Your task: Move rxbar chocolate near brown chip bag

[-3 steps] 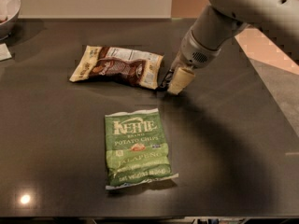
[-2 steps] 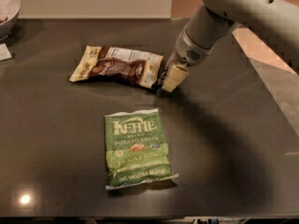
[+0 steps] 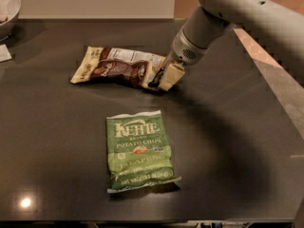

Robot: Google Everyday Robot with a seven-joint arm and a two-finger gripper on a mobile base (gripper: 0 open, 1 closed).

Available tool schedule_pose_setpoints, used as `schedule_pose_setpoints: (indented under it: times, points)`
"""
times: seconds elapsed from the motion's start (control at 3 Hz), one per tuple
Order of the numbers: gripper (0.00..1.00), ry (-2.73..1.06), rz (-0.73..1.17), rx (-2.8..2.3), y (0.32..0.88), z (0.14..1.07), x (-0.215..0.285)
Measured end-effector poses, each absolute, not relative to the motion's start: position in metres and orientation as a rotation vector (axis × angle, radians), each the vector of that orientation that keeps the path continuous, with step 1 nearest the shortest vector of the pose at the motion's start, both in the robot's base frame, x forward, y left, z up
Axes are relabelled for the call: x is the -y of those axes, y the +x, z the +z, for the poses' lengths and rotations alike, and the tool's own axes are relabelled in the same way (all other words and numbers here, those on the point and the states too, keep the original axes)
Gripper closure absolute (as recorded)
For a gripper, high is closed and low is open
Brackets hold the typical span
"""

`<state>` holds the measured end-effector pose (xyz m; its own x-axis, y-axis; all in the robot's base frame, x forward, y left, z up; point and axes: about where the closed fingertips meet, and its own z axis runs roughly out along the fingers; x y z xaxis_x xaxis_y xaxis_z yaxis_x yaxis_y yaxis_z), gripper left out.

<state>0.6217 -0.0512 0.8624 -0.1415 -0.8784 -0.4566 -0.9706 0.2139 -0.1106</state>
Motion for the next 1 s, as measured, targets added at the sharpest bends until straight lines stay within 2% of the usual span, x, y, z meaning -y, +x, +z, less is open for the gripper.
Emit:
schedule_pose_setpoints:
  times: [0.33,0.67,1.0]
  points:
    - [0.12,-1.715,0.295,-2.071,0.6215,0.8609,0.0499]
    - [0.00,-1.718,0.298,-2.071,0.6214,0.8595,0.0487]
    - [0.00,-1.718,0.298,-2.071,0.6214,0.8595,0.0486]
